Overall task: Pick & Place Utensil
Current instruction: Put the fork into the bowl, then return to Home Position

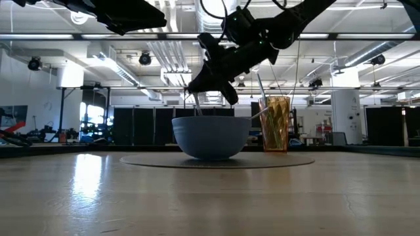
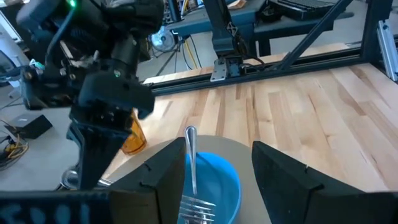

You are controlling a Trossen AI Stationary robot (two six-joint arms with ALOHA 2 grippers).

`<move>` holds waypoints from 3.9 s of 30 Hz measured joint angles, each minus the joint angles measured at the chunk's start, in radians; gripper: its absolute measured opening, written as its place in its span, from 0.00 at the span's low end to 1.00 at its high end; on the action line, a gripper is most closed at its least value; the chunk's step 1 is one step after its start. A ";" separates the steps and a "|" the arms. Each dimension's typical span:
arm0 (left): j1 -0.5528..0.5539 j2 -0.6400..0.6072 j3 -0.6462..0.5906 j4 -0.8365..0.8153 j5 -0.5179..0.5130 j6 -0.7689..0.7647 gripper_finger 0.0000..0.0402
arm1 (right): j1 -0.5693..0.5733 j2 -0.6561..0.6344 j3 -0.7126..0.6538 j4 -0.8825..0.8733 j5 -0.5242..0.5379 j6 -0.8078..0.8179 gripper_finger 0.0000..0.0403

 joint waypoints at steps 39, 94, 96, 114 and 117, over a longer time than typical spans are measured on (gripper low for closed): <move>0.008 0.000 -0.001 -0.015 0.000 0.000 0.47 | -0.016 0.121 0.010 0.113 -0.043 -0.039 0.03; 0.009 0.000 -0.001 -0.014 -0.001 0.000 0.47 | -0.024 0.102 0.005 0.002 0.013 -0.107 0.27; 0.009 0.000 -0.001 -0.014 -0.001 0.000 0.47 | -0.024 0.092 0.005 0.001 0.013 -0.105 0.29; 0.009 -0.001 -0.001 -0.033 0.000 0.000 0.47 | -0.026 0.006 0.006 -0.048 -0.106 -0.063 0.41; 0.011 -0.025 -0.001 -0.040 0.027 0.000 0.47 | -0.023 -0.049 0.006 -0.048 -0.176 -0.066 0.42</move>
